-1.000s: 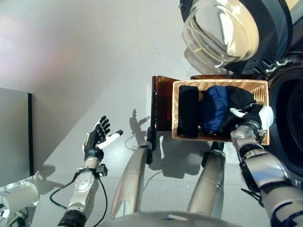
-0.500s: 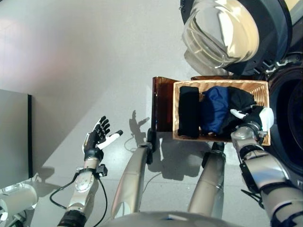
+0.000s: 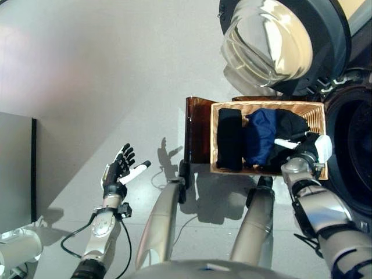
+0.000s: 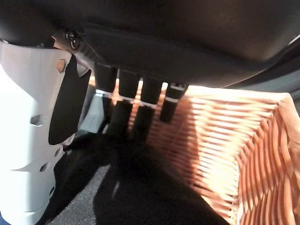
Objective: Pick up the clothes and place them into the washing machine
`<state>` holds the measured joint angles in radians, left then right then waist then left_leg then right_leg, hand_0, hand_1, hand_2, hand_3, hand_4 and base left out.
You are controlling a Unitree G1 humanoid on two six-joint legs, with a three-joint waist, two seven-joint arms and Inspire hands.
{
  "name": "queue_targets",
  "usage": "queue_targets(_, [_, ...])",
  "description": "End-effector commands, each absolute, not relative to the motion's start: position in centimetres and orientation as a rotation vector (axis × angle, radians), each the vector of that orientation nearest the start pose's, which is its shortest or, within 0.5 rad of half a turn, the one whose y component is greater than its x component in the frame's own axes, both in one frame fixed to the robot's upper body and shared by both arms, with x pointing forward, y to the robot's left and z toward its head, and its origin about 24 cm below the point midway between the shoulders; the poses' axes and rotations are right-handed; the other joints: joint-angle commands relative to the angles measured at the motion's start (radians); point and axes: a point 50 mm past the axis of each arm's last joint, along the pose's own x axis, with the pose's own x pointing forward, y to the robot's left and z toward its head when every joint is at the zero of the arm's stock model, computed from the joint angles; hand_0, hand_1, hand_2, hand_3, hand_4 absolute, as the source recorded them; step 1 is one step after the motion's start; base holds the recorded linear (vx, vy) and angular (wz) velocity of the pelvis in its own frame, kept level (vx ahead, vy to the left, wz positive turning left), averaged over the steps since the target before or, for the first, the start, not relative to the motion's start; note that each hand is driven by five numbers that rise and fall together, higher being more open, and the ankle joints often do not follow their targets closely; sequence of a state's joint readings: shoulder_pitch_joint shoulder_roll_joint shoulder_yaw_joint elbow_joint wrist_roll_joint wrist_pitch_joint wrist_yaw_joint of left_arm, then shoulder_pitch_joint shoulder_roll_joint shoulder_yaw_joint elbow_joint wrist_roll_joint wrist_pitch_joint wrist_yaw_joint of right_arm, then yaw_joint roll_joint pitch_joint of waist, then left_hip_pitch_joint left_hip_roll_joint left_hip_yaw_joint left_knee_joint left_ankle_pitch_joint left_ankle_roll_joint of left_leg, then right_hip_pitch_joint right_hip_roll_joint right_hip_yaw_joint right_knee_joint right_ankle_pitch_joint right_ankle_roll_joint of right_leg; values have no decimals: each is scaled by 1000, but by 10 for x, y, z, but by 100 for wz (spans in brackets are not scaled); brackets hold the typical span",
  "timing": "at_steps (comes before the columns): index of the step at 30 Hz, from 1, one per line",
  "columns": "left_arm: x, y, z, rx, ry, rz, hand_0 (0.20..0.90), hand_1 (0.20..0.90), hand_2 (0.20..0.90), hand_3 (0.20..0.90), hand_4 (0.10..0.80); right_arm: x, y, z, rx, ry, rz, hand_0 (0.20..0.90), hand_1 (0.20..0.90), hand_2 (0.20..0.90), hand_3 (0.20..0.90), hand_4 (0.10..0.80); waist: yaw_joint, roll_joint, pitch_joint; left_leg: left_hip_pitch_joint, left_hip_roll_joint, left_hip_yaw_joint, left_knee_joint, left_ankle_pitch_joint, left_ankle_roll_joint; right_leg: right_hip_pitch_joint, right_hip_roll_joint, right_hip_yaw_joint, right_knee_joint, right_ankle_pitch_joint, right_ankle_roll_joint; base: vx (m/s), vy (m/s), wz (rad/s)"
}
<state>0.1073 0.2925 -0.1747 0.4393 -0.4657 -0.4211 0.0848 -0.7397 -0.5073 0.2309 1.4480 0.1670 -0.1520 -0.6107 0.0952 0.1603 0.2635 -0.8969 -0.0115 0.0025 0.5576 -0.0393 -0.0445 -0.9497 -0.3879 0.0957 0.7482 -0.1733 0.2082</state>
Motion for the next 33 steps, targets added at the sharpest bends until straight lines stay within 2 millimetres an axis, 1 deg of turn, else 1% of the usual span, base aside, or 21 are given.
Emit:
queue_targets(1, [201, 246, -14, -61, 32, 236, 900, 900, 900, 900, 800, 321, -320, 37, -634, 323, -763, 900, 900, 900, 900, 800, 14, 13, -18, 25, 13, 10, 39, -76, -11, -9, 8, 30, -93, 167, -58, 0, 0, 0])
queue_targets(4, [202, 247, -13, -60, 27, 238, 900, 900, 900, 900, 800, 323, -318, 38, -635, 314, -756, 900, 900, 900, 900, 800, 13, 13, -16, 23, 14, 9, 40, -76, -11, -14, 8, 32, -92, 167, -59, 0, 0, 0])
queue_targets(6, [202, 248, -13, -56, 25, 242, 900, 900, 900, 900, 800, 327, -312, 40, -638, 297, -734, 900, 900, 900, 900, 800, 12, 12, -12, 17, 15, 8, 43, -75, -10, -21, 13, 34, -88, 169, -62, 0, 0, 0])
queue_targets(7, [202, 248, -13, -55, 25, 243, 900, 900, 900, 900, 800, 328, -310, 40, -637, 296, -727, 851, 851, 851, 851, 765, 12, 11, -11, 13, 15, 9, 46, -76, -9, -22, 13, 33, -88, 170, -63, 0, 0, 0])
queue_targets(8, [202, 249, -12, -54, 22, 243, 900, 900, 900, 900, 800, 329, -308, 39, -638, 293, -718, 623, 623, 623, 623, 602, 11, 10, -9, 9, 16, 9, 50, -76, -9, -25, 14, 33, -89, 170, -63, 0, 0, 0])
queue_targets(9, [202, 248, -12, -55, 20, 242, 900, 900, 900, 900, 800, 330, -306, 39, -642, 291, -705, 516, 516, 516, 516, 525, 11, 10, -9, 9, 16, 8, 49, -76, -9, -25, 15, 33, -90, 170, -63, 0, 0, 0])
queue_targets(10, [201, 249, -11, -56, 20, 245, 900, 900, 900, 900, 800, 331, -304, 39, -648, 290, -697, 200, 200, 200, 200, 300, 13, 10, -8, 5, 17, 7, 54, -78, -9, -29, 15, 33, -86, 168, -63, 98, -25, 0])
queue_targets(11, [201, 249, -12, -55, 23, 245, 900, 900, 900, 900, 800, 330, -304, 39, -648, 292, -697, 200, 200, 200, 200, 300, 15, 10, -12, 15, 19, 3, 68, -116, -13, -22, 15, 34, -65, 128, -58, 100, -20, -2])
queue_targets(12, [201, 249, -11, -55, 21, 243, 900, 900, 900, 900, 800, 331, -303, 38, -659, 295, -690, 200, 200, 200, 200, 300, 16, 10, -12, 14, 19, 3, 70, -117, -13, -23, 16, 34, -62, 127, -58, 0, 0, 0])
queue_targets(13, [201, 249, -11, -56, 19, 244, 900, 900, 900, 900, 800, 331, -303, 39, -659, 292, -690, 200, 200, 200, 200, 300, 14, 10, -9, 3, 17, 7, 56, -78, -9, -30, 15, 33, -84, 167, -63, 0, 0, 0])
queue_targets(14, [201, 250, -11, -53, 21, 245, 900, 900, 900, 900, 800, 332, -302, 38, -668, 294, -684, 200, 200, 200, 200, 300, 16, 10, -12, 11, 19, 3, 73, -117, -12, -27, 17, 35, -58, 125, -58, 0, 0, 0])
queue_targets(17, [200, 250, -12, -50, 25, 240, 900, 900, 900, 900, 800, 331, -302, 37, -679, 301, -683, 200, 200, 200, 200, 300, 17, 9, -12, 11, 18, 3, 74, -119, -12, -25, 17, 36, -57, 124, -58, 34, -4, -1])
queue_targets(19, [200, 250, -12, -50, 25, 242, 900, 900, 900, 900, 800, 330, -302, 36, -680, 302, -687, 200, 200, 200, 200, 300, 17, 9, -13, 12, 18, 4, 73, -119, -12, -24, 16, 36, -58, 124, -58, -50, 9, 1])
queue_targets(20, [200, 250, -12, -51, 23, 242, 900, 900, 900, 900, 800, 331, -302, 37, -680, 300, -688, 200, 200, 200, 200, 300, 15, 9, -9, 2, 16, 8, 58, -80, -8, -31, 16, 35, -79, 164, -64, 3, 2, 5])
queue_targets(21, [200, 250, -12, -49, 26, 244, 900, 900, 900, 900, 800, 330, -302, 36, -680, 302, -692, 200, 200, 200, 200, 300, 16, 9, -14, 12, 17, 5, 73, -120, -12, -25, 16, 38, -58, 125, -58, -94, 16, 5])
queue_targets(22, [201, 250, -12, -47, 24, 244, 900, 900, 900, 900, 800, 330, -302, 36, -673, 302, -697, 200, 200, 200, 200, 300, 14, 8, -11, 3, 15, 7, 58, -81, -7, -34, 16, 39, -78, 164, -63, 123, -15, 7])
queue_targets(23, [200, 251, -12, -46, 26, 246, 900, 900, 900, 900, 800, 329, -302, 35, -670, 307, -698, 200, 200, 200, 200, 300, 15, 7, -16, 14, 16, 3, 72, -120, -11, -26, 15, 40, -57, 125, -58, -80, 15, 5])
queue_targets(24, [201, 251, -12, -44, 26, 247, 900, 900, 900, 900, 800, 329, -302, 35, -665, 306, -701, 200, 200, 200, 200, 300, 13, 7, -12, 6, 14, 8, 56, -81, -7, -30, 14, 38, -81, 166, -63, 22, -2, 4])
queue_targets(30, [202, 251, -13, -45, 26, 254, 900, 900, 900, 900, 800, 326, -306, 34, -639, 299, -724, 200, 200, 200, 200, 300, 12, 3, -14, 37, 13, 13, 16, -70, -8, 7, 11, 27, -123, 184, -56, 9, -2, 0])
queue_targets(33, [201, 252, -16, -47, 39, 270, 900, 900, 900, 900, 800, 326, -305, 35, -595, 267, -732, 200, 200, 200, 200, 300, 5, -4, -15, 72, 16, 15, -32, -56, -12, 42, 11, 13, -167, 201, -52, 38, -13, -2])
